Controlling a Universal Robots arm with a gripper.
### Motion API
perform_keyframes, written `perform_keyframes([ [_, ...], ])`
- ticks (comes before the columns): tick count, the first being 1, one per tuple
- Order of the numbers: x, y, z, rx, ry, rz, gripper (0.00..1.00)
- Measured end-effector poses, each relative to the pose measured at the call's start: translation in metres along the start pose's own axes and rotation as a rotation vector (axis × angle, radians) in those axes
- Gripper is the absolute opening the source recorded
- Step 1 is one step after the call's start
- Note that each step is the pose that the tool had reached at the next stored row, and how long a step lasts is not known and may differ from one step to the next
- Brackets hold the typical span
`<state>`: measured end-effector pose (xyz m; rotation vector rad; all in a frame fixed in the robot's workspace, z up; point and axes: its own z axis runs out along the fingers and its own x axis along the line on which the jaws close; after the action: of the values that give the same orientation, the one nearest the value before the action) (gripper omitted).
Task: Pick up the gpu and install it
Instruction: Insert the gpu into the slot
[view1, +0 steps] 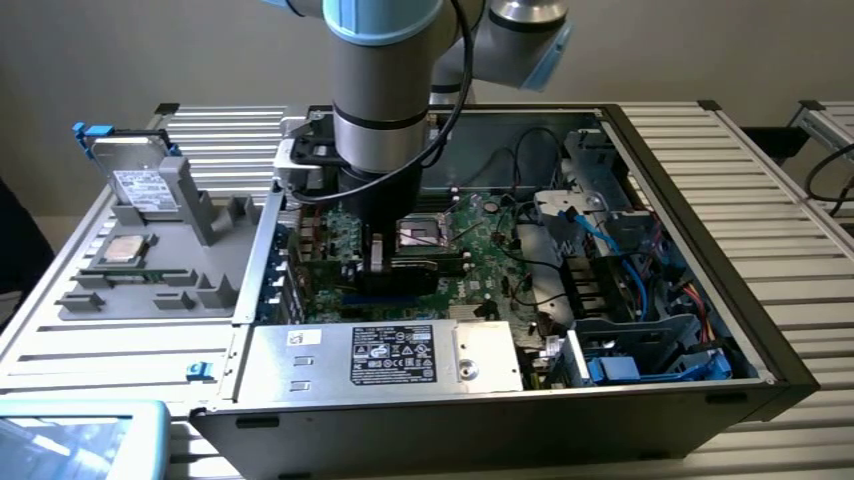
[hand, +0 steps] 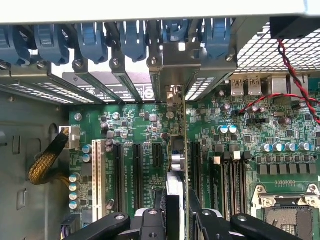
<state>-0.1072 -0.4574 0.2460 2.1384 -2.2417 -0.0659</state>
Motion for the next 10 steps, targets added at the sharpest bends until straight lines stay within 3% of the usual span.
perform_keyframes([
  [10,-0.0002,0.0017,0.0016,0.0003,0.0,0.0,0.28],
])
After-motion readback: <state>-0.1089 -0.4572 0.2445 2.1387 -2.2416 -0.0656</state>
